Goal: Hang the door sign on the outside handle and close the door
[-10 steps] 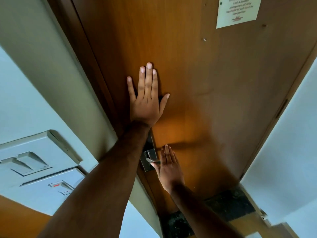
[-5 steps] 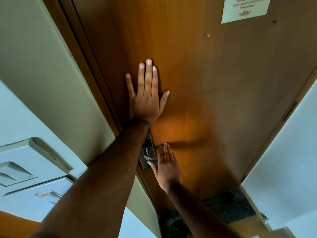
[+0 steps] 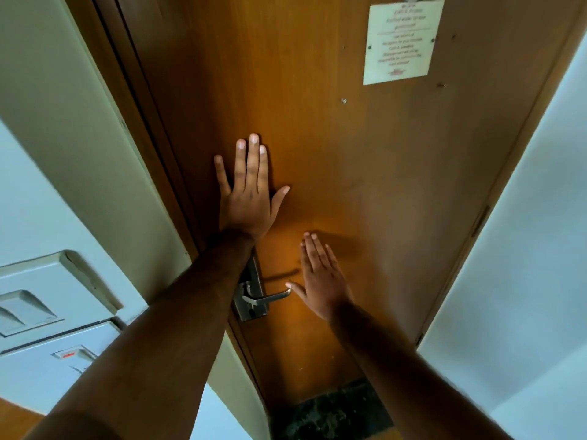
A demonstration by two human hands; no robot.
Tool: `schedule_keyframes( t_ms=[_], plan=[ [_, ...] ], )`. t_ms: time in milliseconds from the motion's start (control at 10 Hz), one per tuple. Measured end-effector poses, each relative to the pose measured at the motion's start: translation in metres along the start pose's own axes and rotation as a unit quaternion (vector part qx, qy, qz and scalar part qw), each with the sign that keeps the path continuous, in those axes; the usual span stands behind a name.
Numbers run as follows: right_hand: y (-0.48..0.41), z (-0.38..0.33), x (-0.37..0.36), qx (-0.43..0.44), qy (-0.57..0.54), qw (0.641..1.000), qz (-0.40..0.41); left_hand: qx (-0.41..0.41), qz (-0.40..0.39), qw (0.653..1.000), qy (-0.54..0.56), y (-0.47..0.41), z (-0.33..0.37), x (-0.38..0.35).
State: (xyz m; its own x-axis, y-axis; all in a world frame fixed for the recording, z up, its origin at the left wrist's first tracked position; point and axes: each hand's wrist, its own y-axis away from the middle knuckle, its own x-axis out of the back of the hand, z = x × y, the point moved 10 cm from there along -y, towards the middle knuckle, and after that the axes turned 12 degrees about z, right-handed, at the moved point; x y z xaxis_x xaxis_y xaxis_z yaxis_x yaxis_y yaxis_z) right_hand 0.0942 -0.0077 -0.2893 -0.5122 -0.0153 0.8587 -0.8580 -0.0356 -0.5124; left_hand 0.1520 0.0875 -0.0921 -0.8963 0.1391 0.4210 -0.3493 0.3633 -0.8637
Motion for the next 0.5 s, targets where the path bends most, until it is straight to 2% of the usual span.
schedule_keyframes(
  t_ms=[300, 500],
  plan=[
    [-0.047, 0.071, 0.118, -0.055, 0.029, 0.995, 0.080, -0.029, -0.087, 0.996, 0.019, 0.004, -0.002, 0.029],
    [-0.072, 0.085, 0.206, -0.040, 0.045, 0.986, 0.157, -0.013, -0.123, 0.987, 0.101, -0.011, -0.013, 0.068]
  ],
)
